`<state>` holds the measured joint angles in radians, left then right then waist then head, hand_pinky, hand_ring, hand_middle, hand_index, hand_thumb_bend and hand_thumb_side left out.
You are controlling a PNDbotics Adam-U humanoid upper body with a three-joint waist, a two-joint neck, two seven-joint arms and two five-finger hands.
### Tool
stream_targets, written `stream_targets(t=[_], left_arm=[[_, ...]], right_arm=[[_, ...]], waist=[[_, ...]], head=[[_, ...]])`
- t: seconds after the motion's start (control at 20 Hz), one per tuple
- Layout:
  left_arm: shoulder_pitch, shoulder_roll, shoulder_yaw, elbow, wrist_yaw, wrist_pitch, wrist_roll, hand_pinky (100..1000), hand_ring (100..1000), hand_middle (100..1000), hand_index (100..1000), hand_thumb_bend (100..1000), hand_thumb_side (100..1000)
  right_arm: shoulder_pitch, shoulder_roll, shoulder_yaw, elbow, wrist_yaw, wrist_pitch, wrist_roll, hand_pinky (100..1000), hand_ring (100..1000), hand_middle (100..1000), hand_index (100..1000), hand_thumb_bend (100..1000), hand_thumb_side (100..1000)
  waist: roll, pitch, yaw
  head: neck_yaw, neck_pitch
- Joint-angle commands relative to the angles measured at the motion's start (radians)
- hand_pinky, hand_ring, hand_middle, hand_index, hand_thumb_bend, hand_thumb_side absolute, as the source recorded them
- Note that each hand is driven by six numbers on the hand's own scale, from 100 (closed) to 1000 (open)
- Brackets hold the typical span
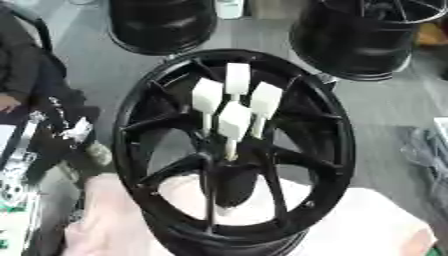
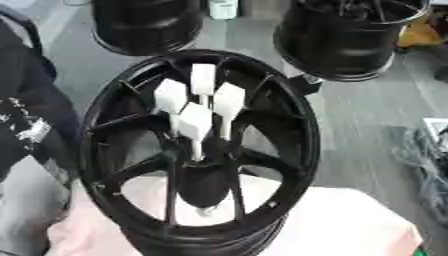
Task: Pull the pin out of the wheel hub.
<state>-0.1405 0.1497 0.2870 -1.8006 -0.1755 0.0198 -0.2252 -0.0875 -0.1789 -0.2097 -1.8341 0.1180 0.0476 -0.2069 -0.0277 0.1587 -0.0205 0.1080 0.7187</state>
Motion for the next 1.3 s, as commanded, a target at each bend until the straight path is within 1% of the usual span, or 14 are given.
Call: stream_targets(t=[0.05, 0.35, 0.45, 0.55, 0.6, 0.7, 0.8, 0.85, 0.95, 1.0, 1.05, 1.15, 1.2, 1.3], left_arm=[[-0.008, 0.022, 0.005, -0.026, 0.005, -0.005, 0.001, 664, 746, 726, 801, 433, 439], [-0.01, 0.029, 0.001, -0.026, 0.008, -0.005, 0.003, 664, 746, 727, 806, 432, 430], [-0.012, 0.062, -0.005, -0.03, 0.01, -0.014, 0.0, 667, 747, 728, 807, 429, 415], [-0.017, 0.141, -0.021, -0.037, 0.019, -0.039, -0.008, 673, 749, 731, 810, 433, 399], [-0.024, 0.205, -0.031, -0.043, 0.024, -0.06, -0.011, 680, 749, 732, 812, 439, 375], [-0.046, 0.362, -0.062, -0.045, 0.032, -0.112, -0.009, 696, 750, 735, 817, 453, 336], [-0.088, 0.542, -0.114, -0.029, 0.029, -0.179, -0.014, 721, 752, 741, 828, 482, 290], [-0.115, 0.624, -0.148, -0.013, 0.027, -0.215, -0.023, 731, 752, 743, 832, 488, 285], [-0.179, 0.749, -0.223, 0.027, 0.028, -0.279, -0.06, 746, 752, 746, 837, 503, 266], [-0.218, 0.795, -0.264, 0.05, 0.031, -0.307, -0.087, 747, 753, 746, 838, 505, 263], [-0.248, 0.823, -0.294, 0.071, 0.035, -0.33, -0.111, 755, 754, 749, 839, 513, 246], [-0.347, 0.859, -0.398, 0.108, 0.026, -0.389, -0.204, 770, 757, 754, 839, 525, 218], [-0.4, 0.853, -0.443, 0.133, 0.022, -0.416, -0.257, 772, 758, 754, 835, 523, 212], [-0.495, 0.816, -0.517, 0.187, 0.017, -0.456, -0.363, 778, 762, 754, 830, 509, 229]], right_arm=[[-0.006, -0.009, -0.009, -0.017, 0.004, 0.0, 0.0, 659, 711, 714, 861, 100, 344], [-0.006, -0.009, -0.009, -0.016, 0.005, 0.0, 0.001, 659, 711, 713, 862, 100, 344], [-0.006, -0.011, -0.009, -0.016, 0.005, 0.0, 0.001, 659, 711, 713, 862, 100, 343], [-0.005, -0.014, -0.01, -0.015, 0.007, 0.001, 0.0, 659, 711, 713, 862, 100, 343], [-0.004, -0.017, -0.01, -0.014, 0.008, 0.001, 0.0, 659, 710, 713, 862, 100, 342], [-0.003, -0.022, -0.01, -0.013, 0.01, 0.001, 0.0, 659, 710, 713, 861, 100, 343], [0.003, -0.027, -0.01, -0.012, 0.011, 0.002, 0.0, 659, 710, 712, 861, 100, 344], [0.005, -0.029, -0.009, -0.01, 0.012, 0.002, 0.001, 659, 710, 712, 861, 100, 344], [0.008, -0.034, -0.005, -0.009, 0.013, 0.002, 0.005, 659, 710, 712, 861, 100, 344], [0.009, -0.036, -0.003, -0.007, 0.013, 0.002, 0.007, 659, 710, 712, 862, 100, 344], [0.01, -0.038, -0.001, -0.006, 0.014, 0.002, 0.009, 659, 710, 712, 861, 100, 344], [0.013, -0.045, 0.004, -0.003, 0.014, 0.002, 0.014, 659, 710, 712, 861, 100, 344], [0.015, -0.047, 0.006, -0.002, 0.014, 0.001, 0.016, 659, 710, 712, 861, 100, 344], [0.02, -0.051, 0.007, 0.001, 0.013, 0.001, 0.018, 659, 710, 712, 861, 100, 345]], waist=[[0.001, -0.015, 0.0], [0.001, -0.016, 0.0], [0.003, -0.017, -0.002], [0.006, -0.019, -0.005], [0.009, -0.02, -0.007], [0.016, -0.022, -0.012], [0.026, -0.027, -0.017], [0.03, -0.03, -0.02], [0.035, -0.035, -0.025], [0.037, -0.037, -0.026], [0.039, -0.039, -0.027], [0.048, -0.048, -0.036], [0.051, -0.051, -0.038], [0.054, -0.055, -0.039]], head=[[0.002, -0.003], [0.0, -0.002], [0.0, -0.002], [-0.003, -0.003], [-0.005, -0.004], [-0.002, -0.007], [-0.002, -0.006], [-0.002, -0.005], [-0.001, -0.003], [-0.001, -0.002], [0.0, -0.002], [0.006, 0.002], [0.006, 0.004], [0.005, 0.007]])
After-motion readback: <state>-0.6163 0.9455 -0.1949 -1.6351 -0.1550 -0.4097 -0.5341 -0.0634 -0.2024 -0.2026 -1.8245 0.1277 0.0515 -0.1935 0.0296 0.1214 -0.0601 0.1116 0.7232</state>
